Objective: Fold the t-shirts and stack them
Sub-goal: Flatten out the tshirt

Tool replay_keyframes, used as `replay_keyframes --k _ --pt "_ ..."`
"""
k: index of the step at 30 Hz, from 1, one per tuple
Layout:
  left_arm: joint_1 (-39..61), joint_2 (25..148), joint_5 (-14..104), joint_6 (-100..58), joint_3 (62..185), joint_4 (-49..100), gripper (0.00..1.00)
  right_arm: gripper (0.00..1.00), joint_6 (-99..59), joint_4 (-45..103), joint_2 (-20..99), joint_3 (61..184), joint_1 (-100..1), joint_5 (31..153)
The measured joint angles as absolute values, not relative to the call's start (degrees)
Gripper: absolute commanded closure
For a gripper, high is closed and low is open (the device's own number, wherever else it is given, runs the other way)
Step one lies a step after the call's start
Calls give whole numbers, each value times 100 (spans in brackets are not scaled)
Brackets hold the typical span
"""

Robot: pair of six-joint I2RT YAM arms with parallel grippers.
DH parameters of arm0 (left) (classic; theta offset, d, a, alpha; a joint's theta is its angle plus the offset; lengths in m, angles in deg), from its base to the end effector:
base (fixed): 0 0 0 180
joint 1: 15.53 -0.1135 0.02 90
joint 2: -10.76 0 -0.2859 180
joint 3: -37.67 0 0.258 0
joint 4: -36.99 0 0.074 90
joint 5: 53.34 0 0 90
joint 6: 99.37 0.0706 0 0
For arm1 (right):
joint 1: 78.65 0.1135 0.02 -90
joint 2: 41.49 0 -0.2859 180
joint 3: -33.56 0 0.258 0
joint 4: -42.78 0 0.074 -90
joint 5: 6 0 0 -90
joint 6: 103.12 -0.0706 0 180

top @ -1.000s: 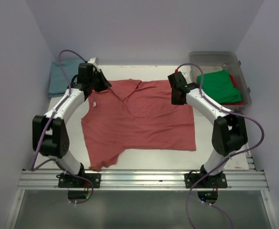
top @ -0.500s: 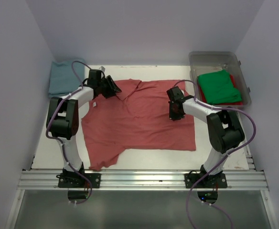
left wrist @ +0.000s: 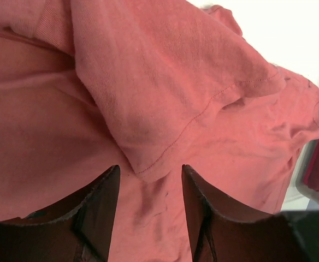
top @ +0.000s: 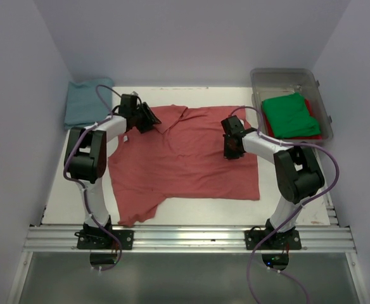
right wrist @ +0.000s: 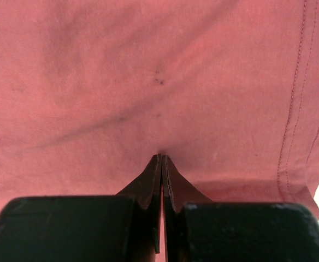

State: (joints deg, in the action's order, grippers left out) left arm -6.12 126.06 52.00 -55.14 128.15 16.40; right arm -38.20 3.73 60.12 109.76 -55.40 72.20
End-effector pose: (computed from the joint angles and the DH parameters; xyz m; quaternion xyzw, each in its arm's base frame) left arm 0.4666 -0.0963 0.1625 -0.2380 0.8870 -0.2836 0.2760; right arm 0.3477 0.1337 0.1537 0.0382 0.9696 -0.0015 0.2416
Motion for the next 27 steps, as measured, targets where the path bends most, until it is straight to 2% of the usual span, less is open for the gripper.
replay_keyframes --k 17,21,27 --pt "-501 13039 4935 -5844 12975 1756 51 100 -3820 445 5994 10838 -5540 7214" --pt "-507 13037 4885 -5897 12931 2018 60 100 -3818 453 5992 10827 -5540 7209" --pt "-512 12971 4885 -5976 12846 2377 84 100 -3818 486 5972 10798 -5540 7199"
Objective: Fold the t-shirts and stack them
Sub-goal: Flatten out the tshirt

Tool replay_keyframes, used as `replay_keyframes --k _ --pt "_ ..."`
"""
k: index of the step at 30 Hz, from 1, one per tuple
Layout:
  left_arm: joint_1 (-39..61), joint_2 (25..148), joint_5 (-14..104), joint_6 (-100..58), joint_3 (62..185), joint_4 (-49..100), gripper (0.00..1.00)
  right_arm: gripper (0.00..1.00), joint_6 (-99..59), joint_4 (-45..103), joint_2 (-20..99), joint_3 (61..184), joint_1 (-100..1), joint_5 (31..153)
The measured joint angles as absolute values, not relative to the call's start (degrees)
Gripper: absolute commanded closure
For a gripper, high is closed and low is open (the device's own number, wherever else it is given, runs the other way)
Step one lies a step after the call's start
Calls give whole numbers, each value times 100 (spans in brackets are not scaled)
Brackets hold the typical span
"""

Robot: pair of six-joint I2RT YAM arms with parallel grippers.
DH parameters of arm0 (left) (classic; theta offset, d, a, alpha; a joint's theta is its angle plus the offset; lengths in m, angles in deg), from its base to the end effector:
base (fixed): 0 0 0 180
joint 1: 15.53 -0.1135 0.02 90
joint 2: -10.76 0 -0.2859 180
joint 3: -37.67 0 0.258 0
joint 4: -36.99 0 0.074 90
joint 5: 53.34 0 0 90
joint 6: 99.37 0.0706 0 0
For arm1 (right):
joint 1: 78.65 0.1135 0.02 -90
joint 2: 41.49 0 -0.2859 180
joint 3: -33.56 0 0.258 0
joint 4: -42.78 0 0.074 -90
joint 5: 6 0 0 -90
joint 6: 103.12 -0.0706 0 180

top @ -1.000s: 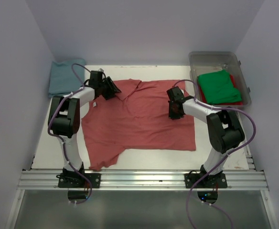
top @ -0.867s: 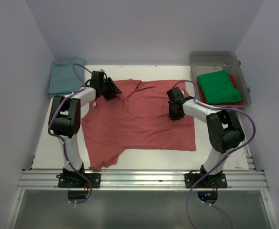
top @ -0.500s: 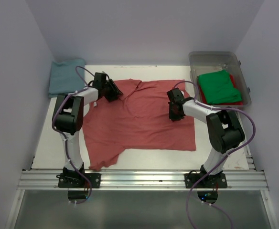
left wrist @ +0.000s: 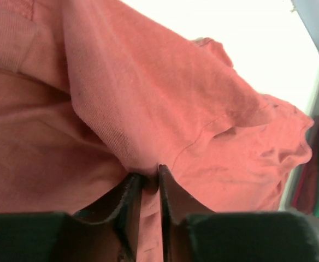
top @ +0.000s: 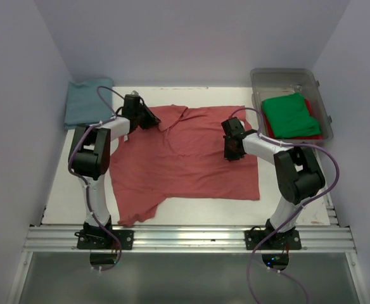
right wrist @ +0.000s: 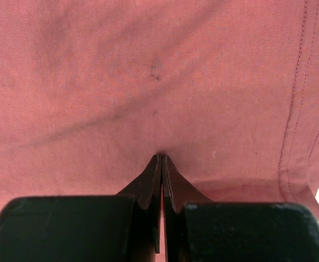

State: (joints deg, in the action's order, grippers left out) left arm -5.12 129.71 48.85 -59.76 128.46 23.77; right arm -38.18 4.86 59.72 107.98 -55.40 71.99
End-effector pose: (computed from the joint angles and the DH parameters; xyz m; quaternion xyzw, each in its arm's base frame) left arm 0.4823 -0.1038 0.1474 -0.2687 0.8665 -0.2906 0.3041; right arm 0.3430 0.1314 0.1483 0.0382 0.9699 -0.0041 0.2404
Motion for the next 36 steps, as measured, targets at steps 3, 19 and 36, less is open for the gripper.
replay_keyframes --k 3,19,36 --pt "-531 12956 4948 -5984 12846 2563 92 100 -3818 488 5972 10798 -5540 7201" --pt "-1384 13074 5853 -6782 12995 3712 100 100 -3814 519 5968 10774 -5540 7185" --pt "-1854 15574 6863 -8588 14865 5144 100 100 -3790 519 5968 10774 -5538 7148"
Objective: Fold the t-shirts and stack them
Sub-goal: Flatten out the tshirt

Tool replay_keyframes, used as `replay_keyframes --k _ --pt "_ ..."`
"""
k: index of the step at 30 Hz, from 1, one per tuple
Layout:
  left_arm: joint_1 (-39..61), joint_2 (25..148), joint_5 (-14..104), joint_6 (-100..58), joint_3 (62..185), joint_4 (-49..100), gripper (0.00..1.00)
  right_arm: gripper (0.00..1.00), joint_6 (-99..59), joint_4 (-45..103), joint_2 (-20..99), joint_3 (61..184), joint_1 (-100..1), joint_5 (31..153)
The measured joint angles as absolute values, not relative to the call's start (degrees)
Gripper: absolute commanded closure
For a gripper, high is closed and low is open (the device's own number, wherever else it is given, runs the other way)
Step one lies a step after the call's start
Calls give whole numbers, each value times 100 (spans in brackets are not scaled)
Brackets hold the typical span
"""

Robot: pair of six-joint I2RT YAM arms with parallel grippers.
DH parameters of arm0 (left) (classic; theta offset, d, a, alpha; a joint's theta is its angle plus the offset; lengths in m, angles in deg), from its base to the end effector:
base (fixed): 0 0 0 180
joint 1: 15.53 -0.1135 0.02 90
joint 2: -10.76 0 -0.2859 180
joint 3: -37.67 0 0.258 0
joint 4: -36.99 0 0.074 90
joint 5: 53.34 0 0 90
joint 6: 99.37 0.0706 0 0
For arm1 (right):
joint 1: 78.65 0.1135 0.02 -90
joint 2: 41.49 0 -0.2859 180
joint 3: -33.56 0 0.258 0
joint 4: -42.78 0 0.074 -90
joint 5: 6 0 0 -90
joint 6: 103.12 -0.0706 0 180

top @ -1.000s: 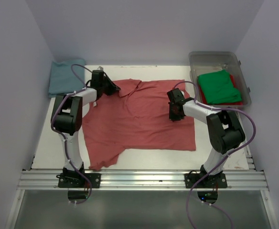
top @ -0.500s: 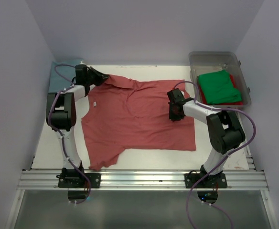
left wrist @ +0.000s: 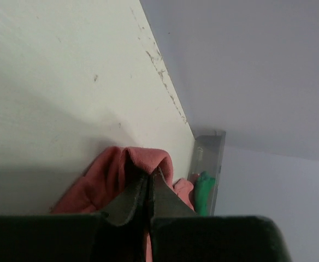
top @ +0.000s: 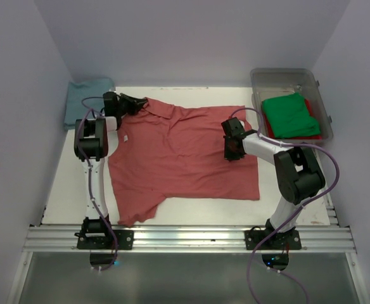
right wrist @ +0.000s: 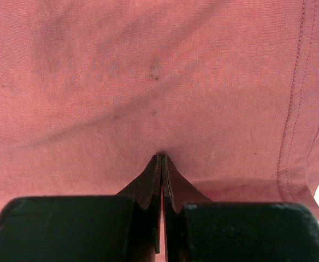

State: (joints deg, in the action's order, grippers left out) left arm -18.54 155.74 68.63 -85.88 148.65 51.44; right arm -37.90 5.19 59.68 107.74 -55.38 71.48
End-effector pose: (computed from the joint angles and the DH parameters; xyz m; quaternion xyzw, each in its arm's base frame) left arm 0.5953 -0.0061 0.0885 -0.3802 0.7053 -0.5120 0.3097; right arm 0.3429 0.1308 0.1478 0.0368 0.9693 -0.0081 0.2431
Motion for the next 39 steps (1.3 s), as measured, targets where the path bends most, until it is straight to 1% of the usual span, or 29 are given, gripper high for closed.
replay_keyframes --k 4,11,14,16,20,23,25,26,28,29,30,31,32,34,39 --pt "-1856 15714 6878 -8830 15025 5583 100 100 -3774 519 5968 10772 -5538 7148" --pt "-1884 15721 6679 -8730 15480 6160 100 100 -3757 519 5968 10772 -5536 7148" --pt "-1926 15721 6413 -8441 15515 6064 100 100 -3750 521 5970 10772 -5534 7150" --pt "-1961 15723 6271 -8227 15637 5857 97 100 -3748 521 5970 10772 -5534 7150" --pt "-2018 15802 6155 -7897 16288 5481 97 100 -3742 519 5981 10777 -5534 7155" --pt "-2040 15821 6104 -7705 16671 5413 92 100 -3726 495 6005 10809 -5534 7153" --pt "-2046 15867 6072 -7595 16894 5404 85 100 -3711 497 6014 10820 -5534 7155" --pt "-2048 15944 6076 -7569 17069 5402 72 100 -3709 497 6014 10820 -5534 7155" --pt "-2053 16106 6109 -7510 17331 5406 58 100 -3707 497 6014 10820 -5534 7155" --pt "-2055 16180 6118 -7508 17423 5413 48 100 -3707 497 6016 10823 -5534 7155" --pt "-2057 16250 6137 -7475 17480 5413 19 100 -3707 497 6016 10825 -5534 7155" --pt "-2061 16291 6155 -7420 17482 5404 2 100 -3707 497 6016 10825 -5534 7155" --pt "-2068 16320 6172 -7418 17462 5389 0 100 -3707 497 6016 10825 -5534 7157" --pt "-2083 16318 6190 -7414 17278 5428 0 100 -3709 499 6014 10825 -5534 7157" --pt "-2110 15863 6229 -7156 16225 5505 0 100 -3744 646 5887 10689 -5534 7150"
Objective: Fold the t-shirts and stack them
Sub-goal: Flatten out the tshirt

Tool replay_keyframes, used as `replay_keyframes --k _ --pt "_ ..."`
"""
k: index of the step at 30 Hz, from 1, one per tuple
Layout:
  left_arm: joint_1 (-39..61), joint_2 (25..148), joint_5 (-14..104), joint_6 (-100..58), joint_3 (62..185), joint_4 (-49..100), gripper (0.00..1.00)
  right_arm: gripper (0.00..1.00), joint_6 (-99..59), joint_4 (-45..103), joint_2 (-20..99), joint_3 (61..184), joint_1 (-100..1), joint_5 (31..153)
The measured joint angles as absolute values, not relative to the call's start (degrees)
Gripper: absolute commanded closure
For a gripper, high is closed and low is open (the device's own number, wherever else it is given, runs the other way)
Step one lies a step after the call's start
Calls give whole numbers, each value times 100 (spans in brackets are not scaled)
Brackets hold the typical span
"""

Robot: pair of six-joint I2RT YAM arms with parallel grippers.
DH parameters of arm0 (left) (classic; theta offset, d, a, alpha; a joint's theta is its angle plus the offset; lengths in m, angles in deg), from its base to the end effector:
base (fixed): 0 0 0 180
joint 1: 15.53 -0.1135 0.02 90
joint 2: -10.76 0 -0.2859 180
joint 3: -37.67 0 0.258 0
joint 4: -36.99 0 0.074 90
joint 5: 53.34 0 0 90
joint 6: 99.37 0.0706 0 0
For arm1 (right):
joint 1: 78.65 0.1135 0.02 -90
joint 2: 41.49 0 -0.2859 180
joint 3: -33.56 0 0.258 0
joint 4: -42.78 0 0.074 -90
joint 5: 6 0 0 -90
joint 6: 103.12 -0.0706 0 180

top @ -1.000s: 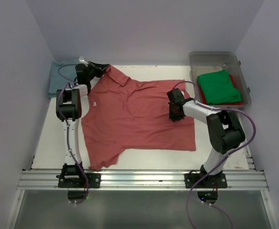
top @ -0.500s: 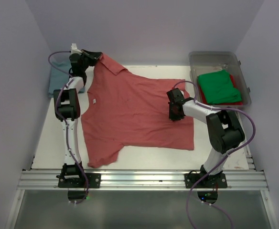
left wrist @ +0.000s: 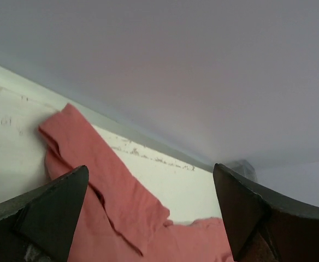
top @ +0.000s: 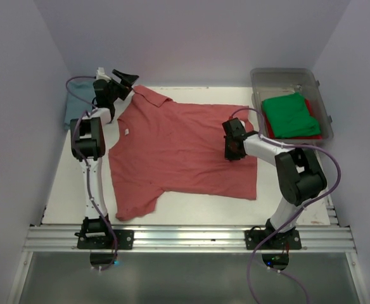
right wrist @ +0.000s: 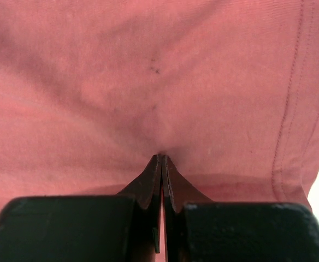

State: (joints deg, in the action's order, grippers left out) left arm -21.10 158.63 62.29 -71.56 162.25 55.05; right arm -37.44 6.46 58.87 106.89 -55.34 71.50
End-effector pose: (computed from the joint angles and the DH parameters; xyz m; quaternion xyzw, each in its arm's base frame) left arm 0.6361 0.0314 0.1510 -0.2774 0.6813 -0.4560 0.5010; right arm 0.3416 0.1305 0.1497 0.0336 0.9670 -0.0044 0.2524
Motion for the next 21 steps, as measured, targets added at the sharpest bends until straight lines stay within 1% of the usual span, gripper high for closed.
replay_keyframes --k 3,5,7,8,10,11,12,13,14,17,21 --pt "-2105 15124 6273 -6894 15255 5524 0 100 -3770 735 5651 10562 -5534 7131" --pt "-2075 14425 6301 -6644 14555 5527 0 100 -3764 845 5481 10600 -5534 7096" --pt "-2016 13769 6338 -6415 14020 5599 5 100 -3748 829 5439 10892 -5534 6993" --pt "-1978 13526 6362 -6332 13847 5605 17 100 -3729 821 5498 11144 -5536 6962" --pt "-1849 13057 6413 -6118 13523 5651 36 100 -3663 661 5743 11861 -5536 6825" --pt "-1779 12888 6454 -6013 13384 5653 58 100 -3611 624 5944 12302 -5536 6720" --pt "-1710 12766 6485 -5938 13239 5660 68 100 -3558 593 6173 12766 -5536 6622" --pt "-1642 12674 6517 -5825 13062 5677 76 100 -3501 534 6449 13227 -5536 6493" --pt "-1581 12615 6557 -5744 12852 5669 88 100 -3449 508 6711 13664 -5536 6340" --pt "-1519 12563 6583 -5563 12131 5535 94 100 -3361 340 7461 14711 -5564 6001" --pt "-1554 12567 6375 -5324 11250 5102 96 100 -3399 -226 8560 16011 -5730 5732"
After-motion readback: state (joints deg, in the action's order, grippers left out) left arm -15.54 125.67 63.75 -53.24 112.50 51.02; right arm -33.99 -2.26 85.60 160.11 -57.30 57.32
